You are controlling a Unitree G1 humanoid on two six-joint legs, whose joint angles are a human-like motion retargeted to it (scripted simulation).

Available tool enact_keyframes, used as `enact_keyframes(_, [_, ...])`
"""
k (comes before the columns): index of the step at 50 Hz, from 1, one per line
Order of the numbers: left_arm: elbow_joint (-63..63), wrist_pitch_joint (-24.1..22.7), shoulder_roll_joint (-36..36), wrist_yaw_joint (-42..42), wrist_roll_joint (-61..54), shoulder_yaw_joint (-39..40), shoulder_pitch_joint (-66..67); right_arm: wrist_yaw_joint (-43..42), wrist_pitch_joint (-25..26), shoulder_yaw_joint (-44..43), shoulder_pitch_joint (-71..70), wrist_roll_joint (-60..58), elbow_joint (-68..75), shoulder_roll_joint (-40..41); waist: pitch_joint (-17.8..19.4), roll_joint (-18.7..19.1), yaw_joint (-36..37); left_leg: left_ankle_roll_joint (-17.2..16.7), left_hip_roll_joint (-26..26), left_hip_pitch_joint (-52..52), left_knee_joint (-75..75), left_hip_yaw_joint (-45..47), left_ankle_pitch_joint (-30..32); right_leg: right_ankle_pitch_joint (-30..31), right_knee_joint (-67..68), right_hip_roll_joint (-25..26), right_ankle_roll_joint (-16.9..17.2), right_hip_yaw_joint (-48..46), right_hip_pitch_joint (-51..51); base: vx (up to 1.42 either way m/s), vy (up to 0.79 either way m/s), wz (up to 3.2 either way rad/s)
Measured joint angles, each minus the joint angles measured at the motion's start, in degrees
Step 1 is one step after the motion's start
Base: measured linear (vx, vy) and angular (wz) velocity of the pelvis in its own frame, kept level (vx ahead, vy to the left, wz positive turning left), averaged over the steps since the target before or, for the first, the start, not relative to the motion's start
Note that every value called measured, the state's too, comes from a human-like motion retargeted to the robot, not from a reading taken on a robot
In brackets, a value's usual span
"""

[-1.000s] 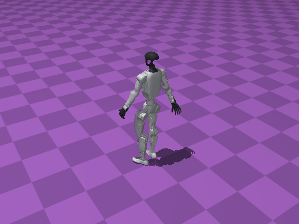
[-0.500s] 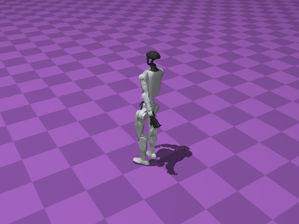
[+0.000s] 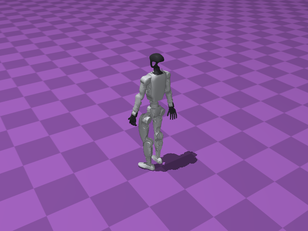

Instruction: In place motions

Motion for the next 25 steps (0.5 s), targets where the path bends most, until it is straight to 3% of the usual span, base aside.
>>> enact_keyframes(5, [-8.0,-2.7,-0.3,-2.2,0.5,-2.6,-9.9,-3.7,1.4,-8.0,13.2,6.3,0.0,-4.7,0.2,0.1,0.6,0.3,-0.3,0.1,0.0,-0.4,-0.1,0.1,0.1,-0.2,-0.4,0.4,0.2,0.01,0.01,-0.02])
enact_keyframes(12, [-15.5,-7.7,-0.9,-1.4,2.7,-6.2,-12.7,-8.5,4.0,-10.2,21.3,8.6,0.0,-6.5,0.4,0.2,2.1,0.3,-0.7,0.4,0.1,-0.6,0.0,0.0,-0.1,-0.7,-0.6,-0.1,0.8,0.0,0.0,0.0])
enact_keyframes(18, [-11.1,-7.2,-2.3,-1.0,4.2,-7.5,-5.5,-7.2,3.7,-5.5,14.7,7.7,0.0,-3.2,-0.2,0.8,2.9,0.1,-0.6,0.1,0.2,-1.5,0.3,-0.6,-0.3,-0.7,-0.5,-1.9,1.5,-0.02,0.0,0.31])
enact_keyframes(25, [2.6,-1.8,-3.5,2.3,8.4,-1.2,10.9,-3.8,-2.5,4.5,-4.0,3.4,-3.5,2.7,-1.1,0.9,3.6,-0.5,-0.2,0.0,0.2,-1.9,0.6,-1.0,-0.3,-0.6,0.0,-3.6,1.6,-0.03,-0.01,0.22])
